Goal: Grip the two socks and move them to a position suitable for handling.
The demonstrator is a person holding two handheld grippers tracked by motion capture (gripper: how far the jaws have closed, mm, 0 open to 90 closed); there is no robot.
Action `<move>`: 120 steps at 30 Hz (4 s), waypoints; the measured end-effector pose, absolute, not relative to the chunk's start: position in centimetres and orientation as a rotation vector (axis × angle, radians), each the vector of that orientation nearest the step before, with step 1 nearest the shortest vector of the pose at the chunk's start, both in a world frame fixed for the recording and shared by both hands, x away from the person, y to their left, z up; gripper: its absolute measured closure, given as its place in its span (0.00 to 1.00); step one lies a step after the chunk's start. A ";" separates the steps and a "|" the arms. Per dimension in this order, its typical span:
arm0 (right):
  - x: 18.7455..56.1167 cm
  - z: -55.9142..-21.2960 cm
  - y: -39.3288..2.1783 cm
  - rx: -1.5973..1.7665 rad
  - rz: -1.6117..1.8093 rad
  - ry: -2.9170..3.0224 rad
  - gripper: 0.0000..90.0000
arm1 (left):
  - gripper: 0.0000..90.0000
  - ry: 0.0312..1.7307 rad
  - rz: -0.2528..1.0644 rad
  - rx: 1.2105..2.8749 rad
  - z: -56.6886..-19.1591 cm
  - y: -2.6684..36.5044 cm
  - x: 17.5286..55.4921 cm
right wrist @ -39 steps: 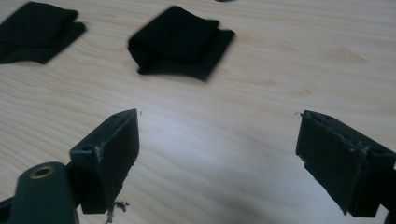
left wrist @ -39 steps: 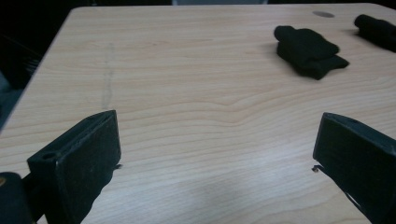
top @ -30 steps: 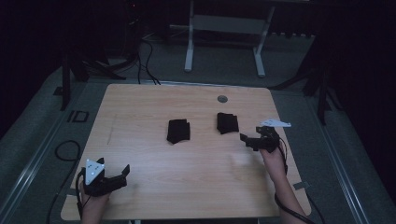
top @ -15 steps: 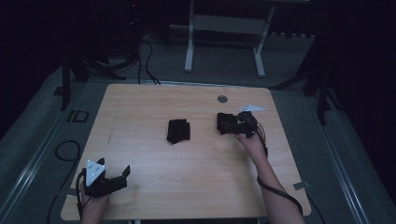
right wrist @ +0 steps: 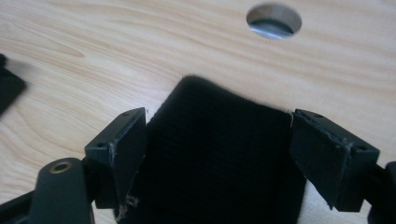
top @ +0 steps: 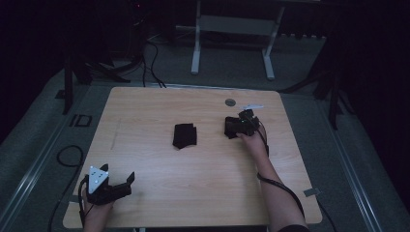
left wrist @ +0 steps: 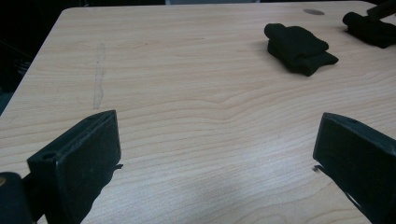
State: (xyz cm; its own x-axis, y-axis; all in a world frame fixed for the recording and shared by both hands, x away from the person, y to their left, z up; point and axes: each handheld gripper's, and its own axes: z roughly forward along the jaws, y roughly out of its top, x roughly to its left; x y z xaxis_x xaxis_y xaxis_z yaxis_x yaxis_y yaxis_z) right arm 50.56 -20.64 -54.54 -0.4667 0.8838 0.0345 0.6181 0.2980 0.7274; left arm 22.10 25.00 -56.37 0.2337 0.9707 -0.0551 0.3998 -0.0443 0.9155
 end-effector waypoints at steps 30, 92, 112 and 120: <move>49.3 -55.4 -19.3 1.333 0.950 2.252 0.83 | 0.01 1.318 0.785 1.603 -56.5 25.0 22.3; 30.0 -55.1 -18.9 0.963 1.120 2.462 0.82 | 0.01 1.221 0.747 1.611 -56.5 23.0 22.4; 29.8 -53.4 -19.5 1.014 1.165 2.413 0.33 | 0.01 1.204 0.740 1.615 -56.4 22.6 22.4; 30.5 -54.7 -19.1 1.038 1.097 2.476 0.33 | 0.01 1.180 0.717 1.635 -56.4 21.8 22.4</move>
